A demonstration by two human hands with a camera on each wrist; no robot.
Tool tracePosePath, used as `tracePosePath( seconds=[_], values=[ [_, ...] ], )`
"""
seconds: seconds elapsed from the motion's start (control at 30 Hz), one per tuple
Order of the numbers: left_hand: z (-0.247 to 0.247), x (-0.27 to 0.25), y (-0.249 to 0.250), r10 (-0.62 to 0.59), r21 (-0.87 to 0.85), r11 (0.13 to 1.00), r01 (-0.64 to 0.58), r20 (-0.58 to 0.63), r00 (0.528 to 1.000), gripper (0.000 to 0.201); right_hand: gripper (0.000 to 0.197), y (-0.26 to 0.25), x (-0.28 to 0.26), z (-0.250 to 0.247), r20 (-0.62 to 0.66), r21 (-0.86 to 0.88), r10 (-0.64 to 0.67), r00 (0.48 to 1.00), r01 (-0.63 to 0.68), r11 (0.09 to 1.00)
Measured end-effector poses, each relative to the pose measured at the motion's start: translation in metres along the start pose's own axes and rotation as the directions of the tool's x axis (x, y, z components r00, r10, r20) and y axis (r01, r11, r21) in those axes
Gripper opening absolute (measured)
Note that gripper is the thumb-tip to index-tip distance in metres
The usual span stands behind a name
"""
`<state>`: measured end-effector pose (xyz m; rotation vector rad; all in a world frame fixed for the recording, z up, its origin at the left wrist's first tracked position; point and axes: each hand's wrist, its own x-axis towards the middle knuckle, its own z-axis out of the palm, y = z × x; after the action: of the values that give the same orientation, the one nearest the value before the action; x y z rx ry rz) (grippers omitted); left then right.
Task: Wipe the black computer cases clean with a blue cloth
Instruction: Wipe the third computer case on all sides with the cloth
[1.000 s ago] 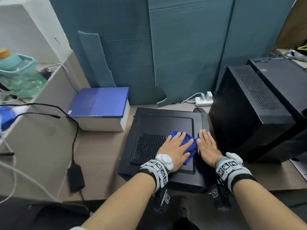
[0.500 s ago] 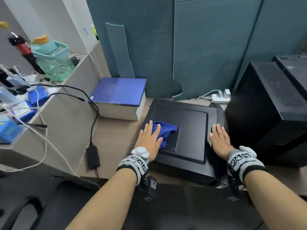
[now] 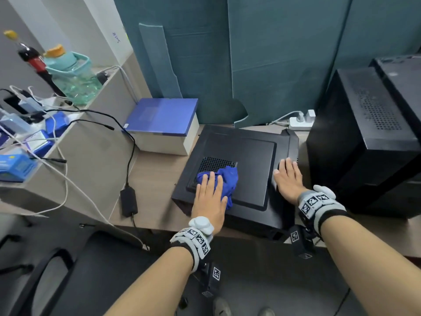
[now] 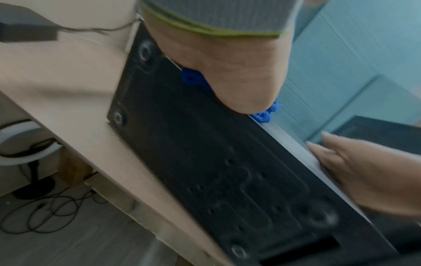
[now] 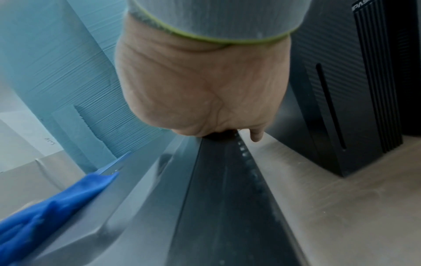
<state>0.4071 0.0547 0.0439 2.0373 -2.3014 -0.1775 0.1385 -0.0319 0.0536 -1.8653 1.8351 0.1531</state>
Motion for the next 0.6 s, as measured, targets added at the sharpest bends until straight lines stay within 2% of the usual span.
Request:
tracePosePath(
  seconds=[0.07,0.17,0.4,0.43,0.47,0.53,0.57,0.6],
  values=[
    [0.004,-0.007,0.035,0.1,0.026,0.995,-0.101,0.029,0.995,0.067,0.062,0.002,0.0,0.001,0.015,-0.029,-0.018,1.0,0.019,0.999],
    [0.007,-0.012,0.083,0.222,0.074,0.971,-0.227,0.073,0.972,0.066,0.052,0.001,-0.004,-0.001,-0.005,-0.102,-0.045,0.999,0.044,0.994],
    [0.0,-0.019,0.105,0.274,0.116,0.949,-0.292,0.146,0.951,0.069,0.048,0.002,-0.005,0.001,-0.052,-0.126,-0.085,0.995,0.078,0.989],
    [-0.001,-0.02,0.109,0.305,0.109,0.939,-0.325,0.165,0.938,0.068,0.053,0.002,-0.005,0.001,-0.069,-0.136,-0.094,0.993,0.084,0.987],
    [0.0,-0.02,0.115,0.351,0.118,0.92,-0.373,0.175,0.92,0.068,0.065,0.001,-0.006,-0.001,-0.086,-0.169,-0.125,0.988,0.11,0.979],
    [0.001,-0.019,0.126,0.44,0.101,0.881,-0.463,0.191,0.878,0.066,0.103,0.004,0.0,0.002,-0.078,-0.259,-0.158,0.984,0.133,0.957],
    [0.002,-0.017,0.127,0.469,0.084,0.867,-0.491,0.196,0.861,0.065,0.11,0.004,-0.001,0.0,-0.058,-0.286,-0.143,0.988,0.121,0.951],
    [0.001,-0.013,0.125,0.488,0.079,0.858,-0.508,0.189,0.852,0.064,0.105,0.003,-0.003,-0.003,-0.042,-0.267,-0.117,0.992,0.102,0.958]
  ],
)
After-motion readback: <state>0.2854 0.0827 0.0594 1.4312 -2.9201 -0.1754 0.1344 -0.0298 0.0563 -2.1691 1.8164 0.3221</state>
